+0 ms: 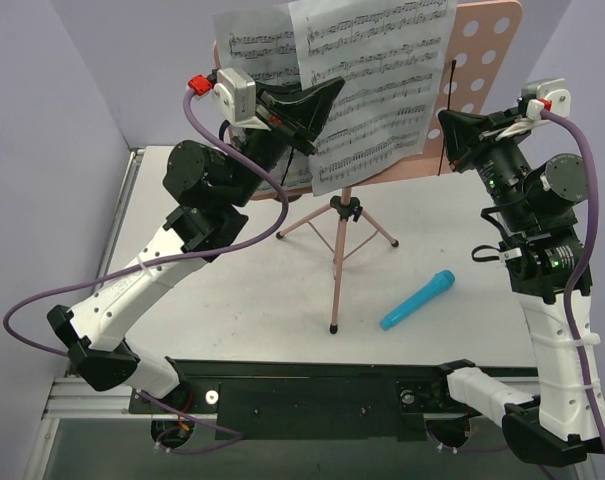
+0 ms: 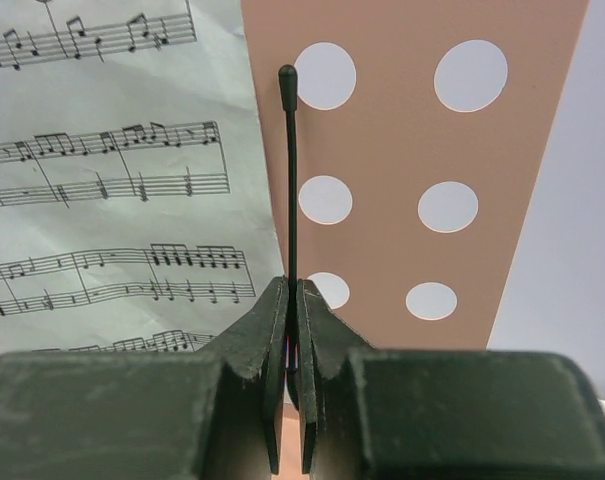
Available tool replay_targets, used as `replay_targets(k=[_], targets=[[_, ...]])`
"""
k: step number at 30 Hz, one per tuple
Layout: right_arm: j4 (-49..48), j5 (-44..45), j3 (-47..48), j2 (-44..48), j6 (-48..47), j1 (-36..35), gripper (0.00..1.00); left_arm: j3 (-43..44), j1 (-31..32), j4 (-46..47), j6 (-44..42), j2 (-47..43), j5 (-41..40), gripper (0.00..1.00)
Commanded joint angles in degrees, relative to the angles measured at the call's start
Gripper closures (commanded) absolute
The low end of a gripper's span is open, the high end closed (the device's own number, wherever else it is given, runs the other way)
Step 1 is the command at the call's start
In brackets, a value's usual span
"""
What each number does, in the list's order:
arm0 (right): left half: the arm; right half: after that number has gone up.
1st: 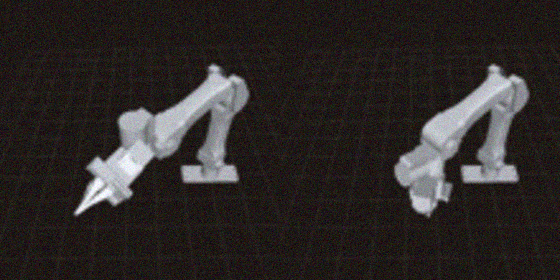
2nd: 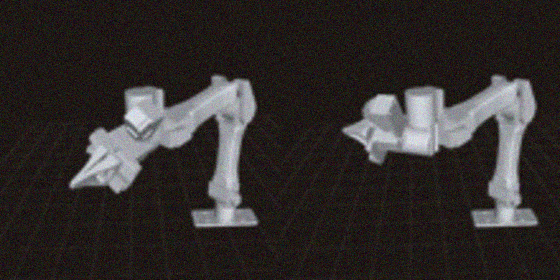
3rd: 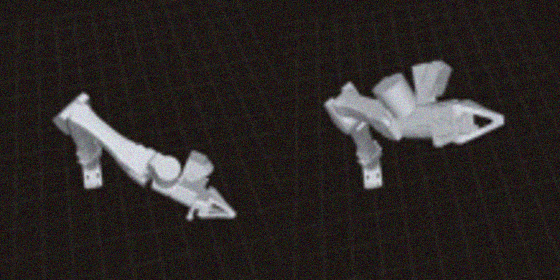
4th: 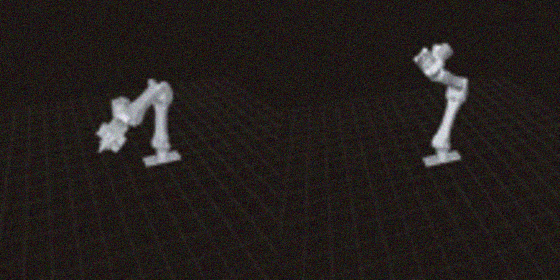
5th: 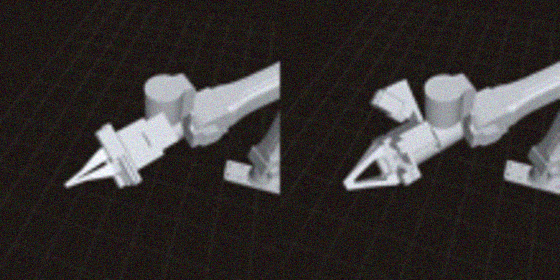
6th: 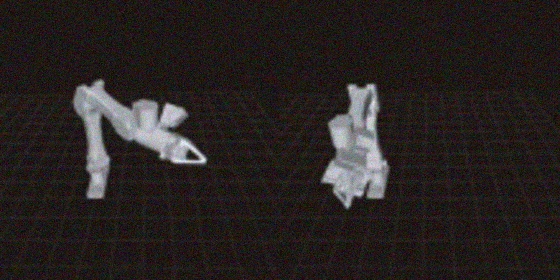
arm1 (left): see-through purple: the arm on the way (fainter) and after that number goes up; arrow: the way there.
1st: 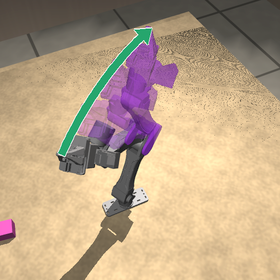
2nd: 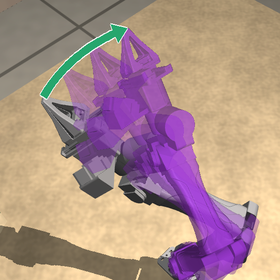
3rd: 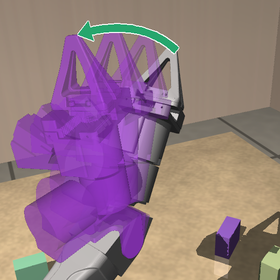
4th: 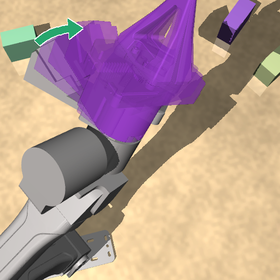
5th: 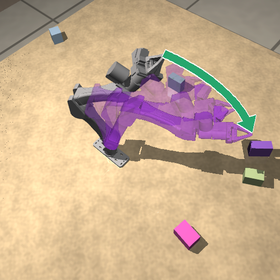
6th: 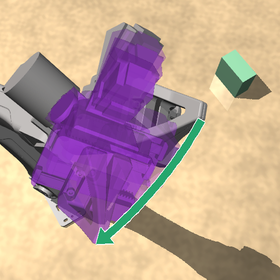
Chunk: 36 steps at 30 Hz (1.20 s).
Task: Set up the instrument practice props
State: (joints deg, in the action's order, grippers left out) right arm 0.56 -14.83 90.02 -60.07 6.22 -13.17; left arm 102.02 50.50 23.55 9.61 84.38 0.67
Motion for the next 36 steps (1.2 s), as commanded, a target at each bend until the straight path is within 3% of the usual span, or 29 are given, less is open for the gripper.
replay_targets(k=[1, 21, 29, 36], targets=[[-6.36, -0.46, -1.07, 1.89, 0.90, -0.01, 1.00, 0.11, -0.40, 1.50, -1.35, -3.08, -2.25, 1.00], [-12.42, -3.36, -7.31, 5.14, -1.38, -0.01, 1.00, 7.75, -0.23, 0.00, 0.76, 4.83, -0.67, 1.00], [-12.16, -3.71, -7.31, 5.41, -1.47, -0.01, 1.00, 17.68, 2.67, -5.44, -3.10, 11.41, 1.97, 1.00], [-11.90, -4.07, -7.58, 5.67, -1.56, -0.01, 1.00, 19.36, 4.52, -8.34, -7.23, 13.09, 0.65, 1.00]])
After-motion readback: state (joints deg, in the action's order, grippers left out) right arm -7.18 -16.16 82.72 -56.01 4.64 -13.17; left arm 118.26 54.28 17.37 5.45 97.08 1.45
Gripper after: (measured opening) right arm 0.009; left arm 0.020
